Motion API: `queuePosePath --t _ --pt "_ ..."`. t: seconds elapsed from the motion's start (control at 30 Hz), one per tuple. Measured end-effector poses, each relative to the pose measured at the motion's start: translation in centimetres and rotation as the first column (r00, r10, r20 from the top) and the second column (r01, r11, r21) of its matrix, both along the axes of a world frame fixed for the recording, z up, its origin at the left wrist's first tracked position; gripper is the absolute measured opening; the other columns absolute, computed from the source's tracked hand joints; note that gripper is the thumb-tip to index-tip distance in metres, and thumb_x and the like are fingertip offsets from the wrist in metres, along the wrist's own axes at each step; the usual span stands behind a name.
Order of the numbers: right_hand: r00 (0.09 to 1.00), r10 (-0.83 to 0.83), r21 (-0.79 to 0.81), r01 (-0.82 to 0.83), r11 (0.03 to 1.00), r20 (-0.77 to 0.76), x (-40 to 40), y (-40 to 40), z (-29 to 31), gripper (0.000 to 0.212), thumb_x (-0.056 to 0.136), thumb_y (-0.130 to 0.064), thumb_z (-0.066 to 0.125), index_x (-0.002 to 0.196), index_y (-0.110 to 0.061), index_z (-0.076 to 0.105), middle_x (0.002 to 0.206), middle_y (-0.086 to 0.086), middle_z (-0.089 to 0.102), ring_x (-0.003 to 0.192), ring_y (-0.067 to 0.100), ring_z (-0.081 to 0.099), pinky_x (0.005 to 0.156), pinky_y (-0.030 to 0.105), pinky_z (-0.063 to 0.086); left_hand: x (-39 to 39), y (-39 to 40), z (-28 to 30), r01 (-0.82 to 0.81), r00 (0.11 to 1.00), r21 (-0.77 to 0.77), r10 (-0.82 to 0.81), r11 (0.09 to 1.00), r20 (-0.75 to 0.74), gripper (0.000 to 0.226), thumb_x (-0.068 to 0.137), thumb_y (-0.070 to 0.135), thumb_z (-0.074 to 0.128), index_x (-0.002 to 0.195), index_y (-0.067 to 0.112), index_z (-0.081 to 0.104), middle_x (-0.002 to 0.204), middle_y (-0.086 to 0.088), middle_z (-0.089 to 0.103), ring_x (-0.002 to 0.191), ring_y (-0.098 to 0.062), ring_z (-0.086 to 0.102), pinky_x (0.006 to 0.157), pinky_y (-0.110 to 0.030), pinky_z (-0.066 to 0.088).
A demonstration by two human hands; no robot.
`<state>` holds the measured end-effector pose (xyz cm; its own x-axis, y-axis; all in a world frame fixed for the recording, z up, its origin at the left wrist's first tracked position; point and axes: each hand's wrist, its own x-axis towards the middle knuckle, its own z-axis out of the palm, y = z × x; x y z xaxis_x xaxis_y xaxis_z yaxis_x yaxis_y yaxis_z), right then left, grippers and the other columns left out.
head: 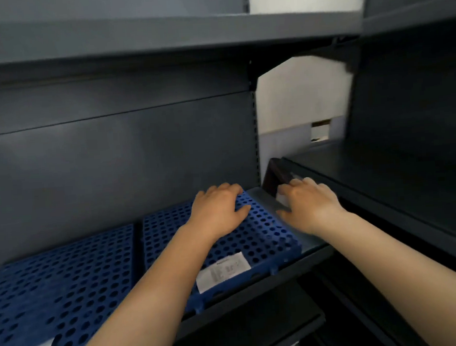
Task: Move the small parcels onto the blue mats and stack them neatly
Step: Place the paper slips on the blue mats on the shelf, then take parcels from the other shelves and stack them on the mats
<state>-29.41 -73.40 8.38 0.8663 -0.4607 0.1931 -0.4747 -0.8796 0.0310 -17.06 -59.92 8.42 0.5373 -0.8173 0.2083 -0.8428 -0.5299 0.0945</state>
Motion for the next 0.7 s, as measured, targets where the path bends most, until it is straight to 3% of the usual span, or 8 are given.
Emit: queuePosePath --t 0.13,0.37,0.57,0.7 --pt "0.987 -0.142 -0.054 0.147 0.988 0.080 -3.4 0.3 1.8 0.047 0.091 -0.043 0.047 0.132 -0.020 0.043 0.127 0.005 0.050 0.120 0.028 0.044 0.091 0.039 0.039 -1.2 -2.6 1.7 0.145 0.988 -0.016 -0.144 0.989 0.051 0.050 0.094 0.048 0.041 0.138 0.026 0.036 0.136 -0.001 0.046 0.125 -0.025 0.042 0.098 -0.040 0.034" --pt "0.899 -0.403 -0.045 0.415 0.909 0.170 -11.3 1.6 2.8 0.049 0.090 -0.043 0.049 0.134 -0.020 0.044 0.131 0.003 0.051 0.122 0.024 0.045 0.094 0.039 0.040 -6.5 -6.5 1.8 0.419 0.906 -0.117 -0.406 0.900 0.123 0.049 0.092 0.047 0.043 0.137 0.026 0.039 0.134 0.000 0.048 0.123 -0.025 0.043 0.097 -0.039 0.032" --pt "0.764 -0.601 0.044 0.610 0.791 0.235 -18.9 2.7 2.4 0.050 0.091 -0.042 0.049 0.137 -0.023 0.041 0.133 0.000 0.050 0.124 0.022 0.044 0.098 0.038 0.039 -13.3 -9.5 0.6 0.626 0.778 -0.164 -0.624 0.762 0.068 0.048 0.092 0.048 0.043 0.135 0.026 0.041 0.134 0.005 0.048 0.123 -0.020 0.044 0.098 -0.038 0.035" --pt "0.629 -0.729 0.082 0.740 0.668 0.270 -24.5 3.3 2.0 0.046 0.091 -0.040 0.048 0.132 -0.021 0.045 0.131 0.002 0.050 0.121 0.024 0.044 0.096 0.039 0.038 -17.3 -11.4 0.0 0.685 0.687 -0.263 -0.723 0.679 -0.078 0.048 0.092 0.046 0.047 0.135 0.026 0.042 0.134 0.005 0.048 0.123 -0.017 0.046 0.099 -0.038 0.039"
